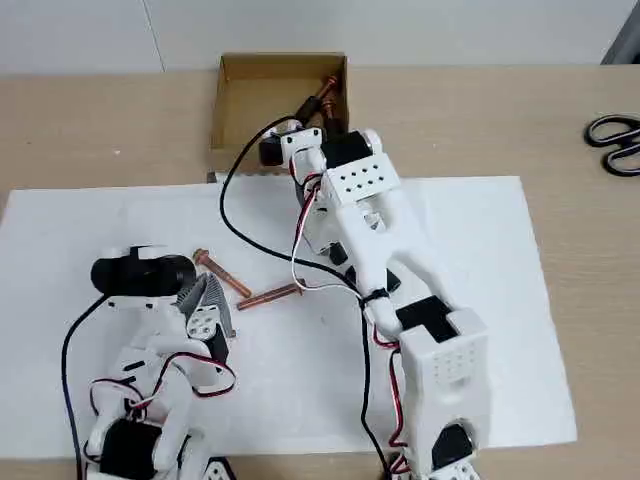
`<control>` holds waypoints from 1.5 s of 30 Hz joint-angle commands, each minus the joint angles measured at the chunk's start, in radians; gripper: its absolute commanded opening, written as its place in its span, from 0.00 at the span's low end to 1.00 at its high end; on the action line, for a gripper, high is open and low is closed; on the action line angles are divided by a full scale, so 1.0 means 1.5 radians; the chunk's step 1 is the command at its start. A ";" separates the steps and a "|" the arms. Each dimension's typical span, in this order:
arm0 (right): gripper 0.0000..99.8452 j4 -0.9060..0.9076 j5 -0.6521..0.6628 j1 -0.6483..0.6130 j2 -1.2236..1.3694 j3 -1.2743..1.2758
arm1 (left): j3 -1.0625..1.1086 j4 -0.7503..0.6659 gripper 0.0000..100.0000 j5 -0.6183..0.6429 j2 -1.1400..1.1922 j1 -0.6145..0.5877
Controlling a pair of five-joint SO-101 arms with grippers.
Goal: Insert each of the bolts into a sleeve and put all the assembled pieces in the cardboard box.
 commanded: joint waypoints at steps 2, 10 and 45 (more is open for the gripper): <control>0.26 -0.018 -0.010 -0.005 0.008 -0.006 | -0.007 -0.005 0.01 -0.006 -0.005 0.001; 0.26 -0.040 -0.011 -0.005 0.047 -0.006 | -0.007 -0.005 0.01 -0.006 -0.005 -0.001; 0.00 -0.010 -0.010 0.034 0.064 -0.017 | -0.027 -0.032 0.01 0.009 -0.005 -0.003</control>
